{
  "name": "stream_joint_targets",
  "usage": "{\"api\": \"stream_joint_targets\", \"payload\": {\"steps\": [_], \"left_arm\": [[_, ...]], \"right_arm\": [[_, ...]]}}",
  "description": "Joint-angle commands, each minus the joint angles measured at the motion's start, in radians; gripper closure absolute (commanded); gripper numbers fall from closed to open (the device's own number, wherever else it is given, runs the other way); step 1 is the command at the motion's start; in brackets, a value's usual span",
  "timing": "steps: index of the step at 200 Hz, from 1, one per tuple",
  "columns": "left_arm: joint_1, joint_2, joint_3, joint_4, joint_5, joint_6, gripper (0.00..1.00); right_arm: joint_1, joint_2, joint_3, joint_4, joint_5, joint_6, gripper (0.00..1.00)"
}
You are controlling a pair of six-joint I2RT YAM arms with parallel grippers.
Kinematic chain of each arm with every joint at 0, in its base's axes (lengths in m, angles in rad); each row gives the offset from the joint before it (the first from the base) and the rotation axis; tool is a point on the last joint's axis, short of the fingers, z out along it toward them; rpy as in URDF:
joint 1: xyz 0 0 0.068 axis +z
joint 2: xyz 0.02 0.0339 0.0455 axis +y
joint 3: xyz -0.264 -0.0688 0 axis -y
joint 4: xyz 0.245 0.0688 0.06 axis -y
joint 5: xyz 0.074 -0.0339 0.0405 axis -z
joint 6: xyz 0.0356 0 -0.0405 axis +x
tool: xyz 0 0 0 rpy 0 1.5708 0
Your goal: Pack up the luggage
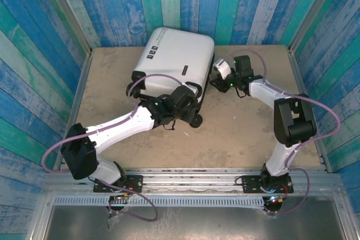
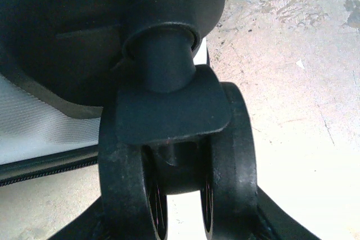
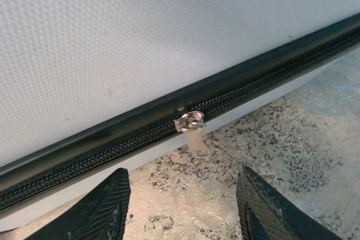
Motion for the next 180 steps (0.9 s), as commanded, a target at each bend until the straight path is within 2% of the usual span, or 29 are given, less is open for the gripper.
{"api": "stream_joint_targets", "payload": {"steps": [1,37,73,112,180], "left_arm": [[-0.028,-0.097,0.016,0.04,0.11,0.093,1.0],[-0.028,-0.1,0.012,0.045,0.148,0.112,1.0],[-0.029,-0.088,0.019,0.045,0.185,0.126,1.0],[-0.03,-0.071,0.033,0.033,0.196,0.137,1.0],[-0.03,-0.077,0.031,0.033,0.257,0.162,1.0]], "right_arm": [[-0.035,0.012,0.05,-0.079,-0.093,-0.079,0.45],[-0.125,0.093,0.175,-0.191,-0.327,-0.113,0.4],[-0.133,0.211,0.337,-0.403,-0.457,-0.252,0.38],[-0.13,0.27,0.385,-0.452,-0.526,-0.259,0.36],[-0.114,0.327,0.459,-0.556,-0.47,-0.209,0.33]]}}
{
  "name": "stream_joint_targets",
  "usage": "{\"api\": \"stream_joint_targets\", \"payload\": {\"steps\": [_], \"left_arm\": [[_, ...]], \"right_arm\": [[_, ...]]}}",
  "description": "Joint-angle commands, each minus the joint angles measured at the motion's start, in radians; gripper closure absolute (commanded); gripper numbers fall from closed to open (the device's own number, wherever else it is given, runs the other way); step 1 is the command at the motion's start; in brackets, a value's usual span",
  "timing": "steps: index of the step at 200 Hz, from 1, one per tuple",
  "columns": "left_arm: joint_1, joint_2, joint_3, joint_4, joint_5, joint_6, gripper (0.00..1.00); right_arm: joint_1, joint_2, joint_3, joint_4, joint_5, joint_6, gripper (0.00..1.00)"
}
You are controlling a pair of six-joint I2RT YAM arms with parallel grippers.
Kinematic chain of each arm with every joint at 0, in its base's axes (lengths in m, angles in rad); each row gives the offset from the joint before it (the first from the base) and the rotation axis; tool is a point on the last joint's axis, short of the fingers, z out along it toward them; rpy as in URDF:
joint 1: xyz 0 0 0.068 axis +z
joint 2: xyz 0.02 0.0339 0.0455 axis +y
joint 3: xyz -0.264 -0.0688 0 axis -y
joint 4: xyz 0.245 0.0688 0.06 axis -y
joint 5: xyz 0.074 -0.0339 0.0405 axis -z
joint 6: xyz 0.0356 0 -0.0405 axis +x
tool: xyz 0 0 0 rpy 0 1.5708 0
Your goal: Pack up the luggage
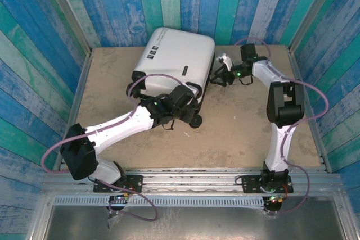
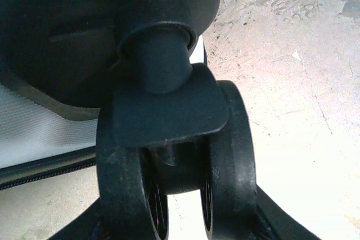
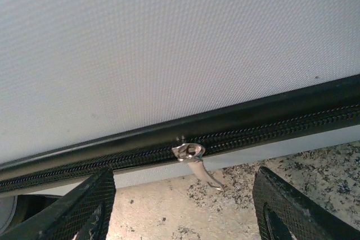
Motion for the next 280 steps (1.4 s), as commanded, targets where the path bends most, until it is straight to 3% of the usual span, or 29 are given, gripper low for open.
{"api": "stream_joint_targets", "payload": {"steps": [1,90,140,206,227,265,280], "left_arm": [[-0.039,-0.074,0.029,0.045,0.222,0.125,1.0],[-0.056,-0.129,-0.025,0.02,0.259,0.152,1.0],[-0.057,-0.15,-0.038,0.025,0.253,0.153,1.0],[-0.057,-0.147,-0.041,0.025,0.244,0.161,1.0],[-0.057,-0.154,-0.045,0.026,0.241,0.16,1.0],[-0.057,-0.179,-0.057,0.02,0.226,0.157,1.0],[-0.057,-0.189,-0.064,0.02,0.221,0.155,1.0]], "right_arm": [[0.013,0.018,0.006,-0.068,0.002,0.027,0.33],[0.026,0.032,0.005,-0.053,0.117,0.082,0.35],[0.029,0.088,0.096,-0.104,0.07,0.069,0.38],[0.056,0.061,0.078,-0.145,0.039,0.017,0.48],[0.062,0.049,0.067,-0.128,-0.011,0.024,0.55],[0.07,0.03,0.049,-0.108,-0.006,0.063,0.9],[0.07,0.008,0.029,-0.086,0.046,0.095,0.98]]}}
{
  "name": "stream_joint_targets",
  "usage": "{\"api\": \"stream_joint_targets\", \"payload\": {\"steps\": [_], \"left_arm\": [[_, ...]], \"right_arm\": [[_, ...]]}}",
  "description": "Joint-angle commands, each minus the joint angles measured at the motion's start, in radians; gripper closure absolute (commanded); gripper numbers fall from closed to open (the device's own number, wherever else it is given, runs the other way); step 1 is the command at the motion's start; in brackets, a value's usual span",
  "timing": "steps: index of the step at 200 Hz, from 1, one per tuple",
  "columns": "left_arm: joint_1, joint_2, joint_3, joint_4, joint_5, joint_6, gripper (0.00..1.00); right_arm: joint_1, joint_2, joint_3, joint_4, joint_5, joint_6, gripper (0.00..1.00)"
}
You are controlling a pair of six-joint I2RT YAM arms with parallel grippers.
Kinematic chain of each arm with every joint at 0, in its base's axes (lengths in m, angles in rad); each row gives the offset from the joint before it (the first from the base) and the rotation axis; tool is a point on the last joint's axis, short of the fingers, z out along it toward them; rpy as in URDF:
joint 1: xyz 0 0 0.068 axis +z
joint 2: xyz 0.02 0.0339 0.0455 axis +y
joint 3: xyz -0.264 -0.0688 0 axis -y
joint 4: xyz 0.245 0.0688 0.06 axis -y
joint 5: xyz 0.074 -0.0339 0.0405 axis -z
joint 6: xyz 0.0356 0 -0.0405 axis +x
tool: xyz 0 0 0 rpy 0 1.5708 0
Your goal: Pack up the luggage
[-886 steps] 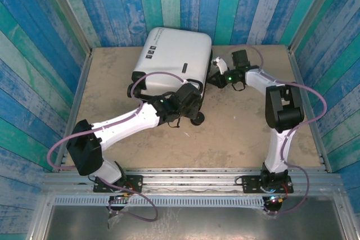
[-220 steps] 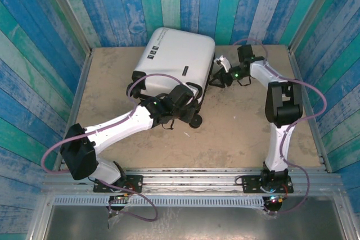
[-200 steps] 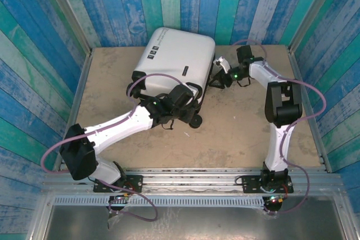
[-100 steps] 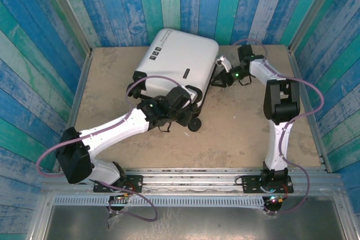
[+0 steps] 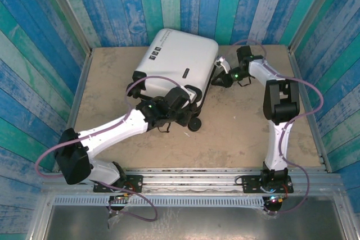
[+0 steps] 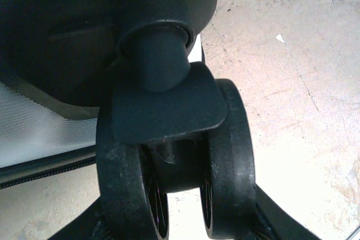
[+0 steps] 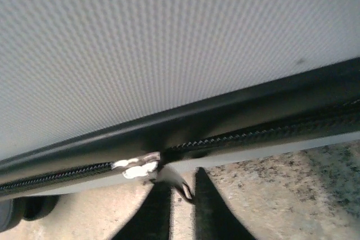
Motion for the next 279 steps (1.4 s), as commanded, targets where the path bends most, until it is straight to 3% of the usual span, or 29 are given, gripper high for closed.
{"api": "stream_joint_targets", "payload": {"steps": [1,66,128,187,237,279], "left_arm": [[-0.057,-0.116,-0.006,0.022,0.168,0.105,1.0],[-0.067,-0.109,-0.009,0.005,0.151,0.115,1.0],[-0.081,-0.112,-0.006,-0.009,0.146,0.138,1.0],[-0.199,-0.116,-0.035,-0.013,0.113,0.296,1.0],[-0.253,-0.229,-0.15,0.078,0.239,0.445,1.0],[-0.263,-0.287,-0.195,0.067,0.272,0.515,1.0]], "right_arm": [[0.046,-0.057,-0.023,0.063,0.013,0.043,0.98],[0.013,-0.195,-0.166,0.282,0.19,0.264,1.0],[-0.044,-0.216,-0.207,0.418,0.29,0.411,1.0],[-0.1,-0.123,-0.083,0.436,0.378,0.509,1.0],[-0.153,0.022,0.128,0.308,0.357,0.46,1.0],[-0.163,0.089,0.226,0.263,0.376,0.4,1.0]]}}
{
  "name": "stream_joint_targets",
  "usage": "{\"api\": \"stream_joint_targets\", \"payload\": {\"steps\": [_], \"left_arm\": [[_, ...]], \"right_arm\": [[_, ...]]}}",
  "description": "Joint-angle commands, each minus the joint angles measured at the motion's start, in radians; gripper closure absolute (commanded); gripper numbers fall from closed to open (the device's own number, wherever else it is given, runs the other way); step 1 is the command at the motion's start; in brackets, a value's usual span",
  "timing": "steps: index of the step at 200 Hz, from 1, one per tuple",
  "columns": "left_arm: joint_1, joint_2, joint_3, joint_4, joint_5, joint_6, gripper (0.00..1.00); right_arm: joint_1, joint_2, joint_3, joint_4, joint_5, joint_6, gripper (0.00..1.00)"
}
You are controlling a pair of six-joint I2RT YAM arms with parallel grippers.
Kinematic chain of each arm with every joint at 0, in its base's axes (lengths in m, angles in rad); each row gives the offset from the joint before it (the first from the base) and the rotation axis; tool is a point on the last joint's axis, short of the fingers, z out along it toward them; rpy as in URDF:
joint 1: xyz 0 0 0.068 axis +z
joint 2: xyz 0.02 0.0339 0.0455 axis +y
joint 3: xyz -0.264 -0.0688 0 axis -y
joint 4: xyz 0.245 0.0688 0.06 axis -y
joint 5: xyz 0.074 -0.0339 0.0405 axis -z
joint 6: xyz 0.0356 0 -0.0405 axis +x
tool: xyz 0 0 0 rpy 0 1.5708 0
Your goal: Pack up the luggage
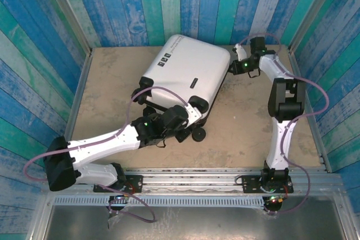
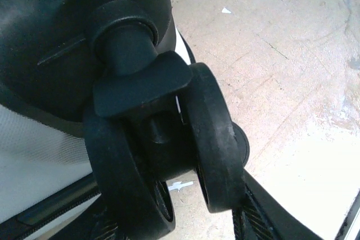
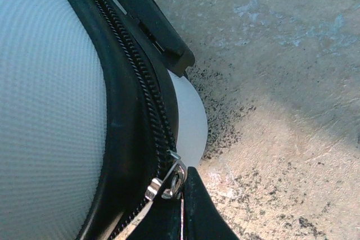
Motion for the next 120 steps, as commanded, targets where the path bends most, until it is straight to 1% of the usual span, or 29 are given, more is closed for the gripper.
{"api": "stream_joint_targets", "payload": {"steps": [1,20,48,64,72,75,77,81,87,92,94,98,102,106,110,116,120], "left_arm": [[-0.096,-0.127,-0.002,-0.062,0.34,0.218,1.0],[-0.1,-0.112,0.0,-0.101,0.34,0.26,1.0],[-0.104,-0.082,0.019,-0.168,0.323,0.315,1.0],[-0.104,-0.078,0.017,-0.173,0.279,0.323,1.0],[-0.104,-0.08,0.012,-0.159,0.231,0.313,1.0],[-0.104,-0.082,0.012,-0.15,0.21,0.305,0.97],[-0.104,-0.082,0.012,-0.143,0.194,0.297,0.91],[-0.104,-0.086,0.01,-0.126,0.165,0.281,0.78],[-0.104,-0.093,0.008,-0.089,0.127,0.251,0.52],[-0.104,-0.099,0.009,-0.057,0.085,0.216,0.38],[-0.104,-0.102,0.01,-0.042,0.068,0.197,0.35],[-0.104,-0.105,0.012,-0.012,0.035,0.154,0.19],[-0.104,-0.108,0.02,0.008,-0.003,0.108,0.11],[-0.104,-0.105,0.035,0.019,-0.034,0.059,0.04],[-0.104,-0.1,0.056,0.022,-0.06,0.016,0.0],[-0.104,-0.082,0.096,0.013,-0.08,-0.032,0.02],[-0.104,-0.064,0.129,-0.007,-0.088,-0.074,0.06]], "right_arm": [[-0.043,0.047,0.089,0.172,0.078,-0.006,1.0],[-0.045,0.063,0.125,0.171,0.048,-0.075,1.0],[-0.046,0.086,0.18,0.168,0.059,-0.201,1.0],[-0.055,0.106,0.238,0.138,0.029,-0.235,1.0],[-0.059,0.115,0.264,0.121,0.013,-0.233,1.0],[-0.06,0.118,0.274,0.115,0.007,-0.23,1.0],[-0.061,0.118,0.28,0.111,-0.001,-0.228,1.0],[-0.061,0.117,0.281,0.11,-0.008,-0.225,1.0],[-0.062,0.115,0.279,0.11,-0.014,-0.222,1.0],[-0.062,0.108,0.274,0.116,-0.017,-0.216,1.0],[-0.061,0.108,0.272,0.117,-0.017,-0.216,1.0],[-0.061,0.102,0.263,0.118,-0.019,-0.211,1.0],[-0.062,0.099,0.255,0.121,-0.021,-0.21,1.0],[-0.061,0.094,0.246,0.122,-0.024,-0.208,1.0],[-0.062,0.087,0.236,0.125,-0.025,-0.208,1.0],[-0.062,0.08,0.222,0.128,-0.024,-0.206,1.0],[-0.062,0.071,0.206,0.132,-0.021,-0.206,1.0]]}}
